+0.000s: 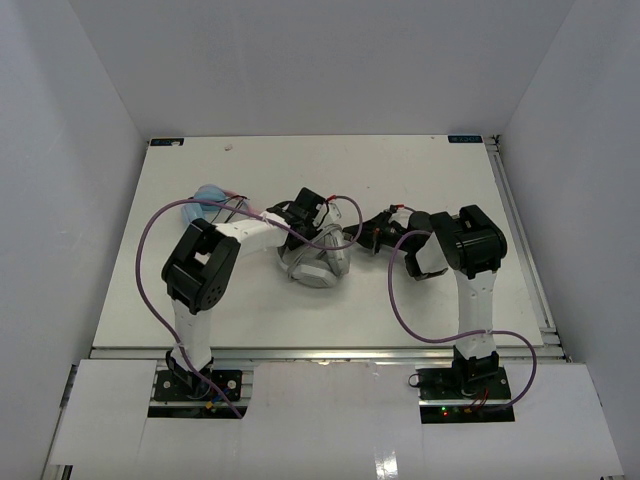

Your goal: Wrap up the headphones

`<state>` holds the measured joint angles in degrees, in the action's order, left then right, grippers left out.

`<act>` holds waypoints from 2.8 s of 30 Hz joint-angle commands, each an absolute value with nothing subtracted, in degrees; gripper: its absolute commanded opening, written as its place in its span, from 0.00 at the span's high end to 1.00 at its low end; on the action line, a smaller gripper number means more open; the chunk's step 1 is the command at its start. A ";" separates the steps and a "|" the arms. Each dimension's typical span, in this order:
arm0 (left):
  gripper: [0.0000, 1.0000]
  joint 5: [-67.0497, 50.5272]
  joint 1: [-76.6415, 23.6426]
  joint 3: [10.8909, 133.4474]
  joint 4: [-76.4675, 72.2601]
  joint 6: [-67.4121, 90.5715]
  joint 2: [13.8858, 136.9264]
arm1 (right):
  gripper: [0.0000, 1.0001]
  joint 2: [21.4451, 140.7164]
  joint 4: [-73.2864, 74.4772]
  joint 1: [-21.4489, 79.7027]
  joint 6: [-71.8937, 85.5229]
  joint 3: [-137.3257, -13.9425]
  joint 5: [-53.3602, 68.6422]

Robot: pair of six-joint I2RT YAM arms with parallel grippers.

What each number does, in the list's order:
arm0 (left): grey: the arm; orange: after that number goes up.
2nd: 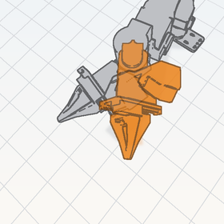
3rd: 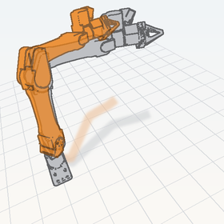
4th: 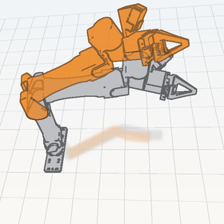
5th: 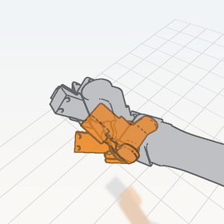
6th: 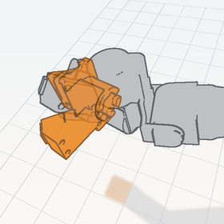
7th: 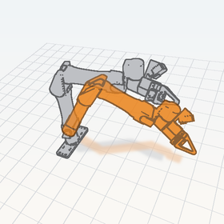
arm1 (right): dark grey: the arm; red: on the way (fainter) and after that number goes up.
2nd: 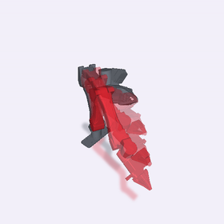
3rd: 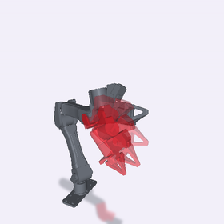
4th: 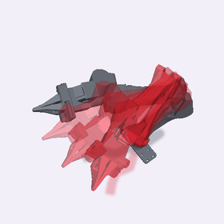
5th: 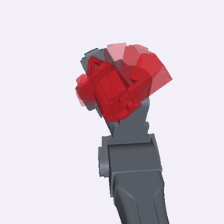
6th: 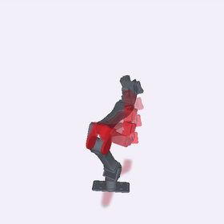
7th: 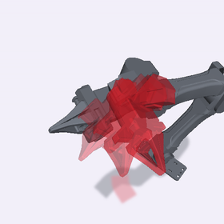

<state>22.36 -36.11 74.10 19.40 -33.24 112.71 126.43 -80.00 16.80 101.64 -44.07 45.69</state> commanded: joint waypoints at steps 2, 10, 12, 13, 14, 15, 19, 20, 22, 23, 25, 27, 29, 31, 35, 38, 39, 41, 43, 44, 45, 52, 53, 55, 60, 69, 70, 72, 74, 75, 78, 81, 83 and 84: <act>0.29 21.54 -35.41 72.48 21.96 -33.31 111.60 | 0.90 128.95 -108.19 15.12 105.24 -42.96 41.99; 0.02 20.35 -34.87 72.01 20.83 -32.14 109.56 | 0.83 129.99 -108.19 15.02 106.52 -41.64 40.63; 0.02 19.36 -34.63 72.25 20.78 -31.59 108.66 | 0.80 129.99 -108.19 14.90 106.43 -41.35 40.17; 0.02 18.72 -34.54 72.33 20.74 -31.29 108.09 | 0.78 129.99 -108.19 14.85 106.34 -41.21 40.08; 0.02 18.58 -34.49 72.33 20.74 -31.19 107.86 | 0.77 129.94 -108.19 14.76 106.30 -41.07 40.08; 0.02 18.47 -34.45 72.33 20.75 -31.13 107.68 | 0.75 129.88 -108.19 14.66 106.26 -40.93 40.05; 0.02 18.75 -34.35 71.90 20.85 -31.27 107.77 | 0.65 129.04 -108.19 14.19 105.97 -40.12 39.26; 0.02 18.88 -34.29 71.89 20.91 -31.21 107.83 | 0.65 128.72 -108.19 14.01 105.84 -39.93 39.13; 0.02 18.94 -34.28 71.83 20.92 -31.20 107.63 | 0.62 128.28 -108.19 13.61 105.86 -39.58 39.00; 0.02 18.99 -34.28 71.85 20.92 -31.20 107.47 | 0.61 127.93 -108.19 13.28 105.91 -39.40 38.78; 0.02 19.04 -34.28 71.88 20.92 -31.20 107.16 | 0.58 127.26 -108.19 12.59 106.11 -39.13 38.36; 0.02 18.91 -34.28 71.81 20.92 -31.20 106.81 | 0.56 126.77 -108.19 11.83 106.66 -39.19 38.08; 0.02 18.95 -34.28 71.81 20.78 -31.34 106.66 | 0.55 126.48 -108.14 11.06 107.43 -39.89 37.69; 0.02 19.18 -34.28 71.93 20.83 -31.38 106.79 | 0.54 127.11 -108.07 10.64 108.17 -41.11 37.57; 0.02 19.41 -34.29 72.16 20.91 -31.20 106.47 | 0.49 129.33 -107.93 9.49 109.62 -46.14 38.25; 0.02 19.39 -34.31 72.21 20.88 -31.20 105.78 | 0.46 131.77 -107.93 8.47 110.42 -48.49 39.27; 0.02 19.37 -34.28 72.28 20.90 -31.17 105.56 | 0.45 132.25 -107.93 8.15 110.26 -48.58 39.39; 0.02 19.15 -34.28 72.45 20.84 -31.01 105.21 | 0.44 132.56 -107.93 7.61 109.61 -48.49 39.51; 0.02 19.03 -34.28 72.62 20.89 -30.87 105.16 | 0.43 132.78 -107.93 7.36 108.98 -48.29 39.91; 0.02 18.96 -34.28 72.66 20.86 -30.76 105.09 | 0.42 132.89 -107.93 7.33 108.84 -48.22 40.05; 0.02 18.91 -34.28 72.69 20.81 -30.67 105.01 | 0.42 132.97 -107.93 7.30 108.67 -48.18 40.19; 0.02 21.26 -34.08 73.48 17.16 -29.03 103.37 | 0.42 130.33 -107.01 7.29 104.10 -47.70 42.68; 0.02 21.17 -33.81 74.68 17.34 -28.14 103.46 | 0.42 128.99 -105.36 7.29 102.23 -47.39 43.39; 0.02 21.42 -33.47 76.88 18.02 -26.11 103.86 | 0.42 126.57 -102.24 7.29 99.01 -46.36 44.35; 0.02 24.87 -32.82 83.85 22.71 -20.71 107.12 | 0.42 121.47 -96.35 7.29 93.72 -43.96 44.72; 0.02 27.16 -32.24 85.28 25.66 -19.43 108.46 | 0.42 118.44 -93.06 7.36 90.54 -42.23 44.71; 0.02 27.15 -32.16 85.07 25.66 -19.70 108.47 | 0.42 118.28 -92.72 7.30 90.24 -42.09 44.65; 0.02 27.05 -32.07 84.97 25.66 -19.88 108.67 | 0.42 118.05 -92.64 7.29 89.92 -42.00 44.64; 0.02 26.83 -31.93 84.61 25.60 -20.24 109.39 | 0.42 118.19 -92.64 7.29 89.71 -41.79 44.63; 0.02 26.88 -31.88 84.45 25.60 -20.47 109.73 | 0.42 118.29 -92.64 7.29 89.58 -41.75 44.65; 0.02 26.77 -31.82 83.90 25.60 -21.10 110.48 | 0.43 118.60 -92.64 7.29 89.26 -41.87 44.77; 0.02 24.45 -31.82 83.76 25.82 -21.38 110.65 | 0.43 118.80 -92.64 7.29 88.97 -42.01 44.88; 0.02 22.12 -31.82 84.63 27.16 -21.01 110.80 | 0.43 118.88 -92.69 7.25 88.85 -41.96 44.91; 0.02 20.74 -31.82 85.19 28.02 -20.77 110.91 | 0.43 118.91 -92.72 7.21 88.78 -41.93 44.91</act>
<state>25.23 -32.29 83.87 25.72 -21.14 111.69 120.27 -76.27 7.55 90.59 -42.19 44.12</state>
